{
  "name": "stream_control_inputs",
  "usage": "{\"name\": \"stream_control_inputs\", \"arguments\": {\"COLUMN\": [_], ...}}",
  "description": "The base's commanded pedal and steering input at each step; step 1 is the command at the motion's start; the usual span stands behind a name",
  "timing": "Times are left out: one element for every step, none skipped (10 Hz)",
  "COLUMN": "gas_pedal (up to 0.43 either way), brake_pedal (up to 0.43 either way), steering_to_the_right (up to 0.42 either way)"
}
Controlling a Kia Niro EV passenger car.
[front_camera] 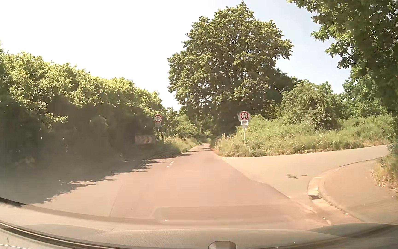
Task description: Follow the waypoints while adhering to traffic rules and regulations
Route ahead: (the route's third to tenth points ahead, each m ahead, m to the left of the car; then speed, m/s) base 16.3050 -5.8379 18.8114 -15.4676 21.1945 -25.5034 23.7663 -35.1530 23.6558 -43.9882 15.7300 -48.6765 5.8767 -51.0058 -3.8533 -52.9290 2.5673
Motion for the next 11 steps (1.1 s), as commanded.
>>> {"name": "stream_control_inputs", "arguments": {"gas_pedal": [0.000,0.000,0.000,0.000,0.000,0.000,0.000,0.000,0.000,0.000,0.000], "brake_pedal": [0.195,0.195,0.189,0.177,0.067,0.000,0.000,0.000,0.000,0.000,0.000], "steering_to_the_right": [0.007,0.007,0.007,0.007,0.007,0.007,0.007,0.008,0.011,0.015,0.023]}}
